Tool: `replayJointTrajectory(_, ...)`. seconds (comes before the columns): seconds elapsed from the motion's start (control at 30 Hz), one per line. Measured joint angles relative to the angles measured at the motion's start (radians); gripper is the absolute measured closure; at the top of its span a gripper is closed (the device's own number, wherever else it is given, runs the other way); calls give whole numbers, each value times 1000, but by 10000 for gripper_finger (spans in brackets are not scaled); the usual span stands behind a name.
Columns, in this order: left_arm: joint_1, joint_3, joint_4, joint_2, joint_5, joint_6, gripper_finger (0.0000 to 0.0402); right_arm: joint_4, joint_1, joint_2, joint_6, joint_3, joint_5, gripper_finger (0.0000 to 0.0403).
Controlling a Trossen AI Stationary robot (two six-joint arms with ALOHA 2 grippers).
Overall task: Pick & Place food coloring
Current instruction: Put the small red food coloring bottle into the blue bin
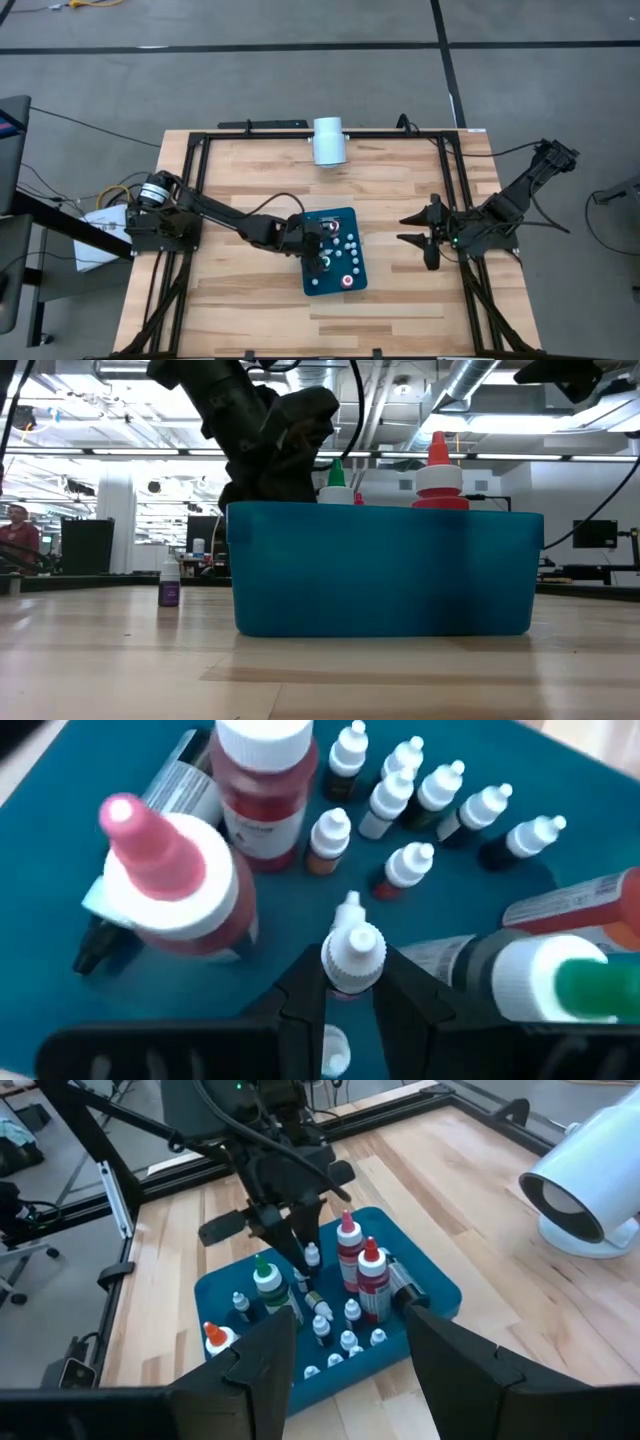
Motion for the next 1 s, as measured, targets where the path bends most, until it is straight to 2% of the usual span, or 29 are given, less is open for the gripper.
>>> replayJointTrajectory(0.37, 2, -2, -70, 17, -18, -3, 347, 5, 0, 0, 0, 0, -1, 221)
replayJointTrajectory(1.0, 15, 0, -56, 47, -38, -7, 335, 11, 0, 0, 1, 0, -2, 221)
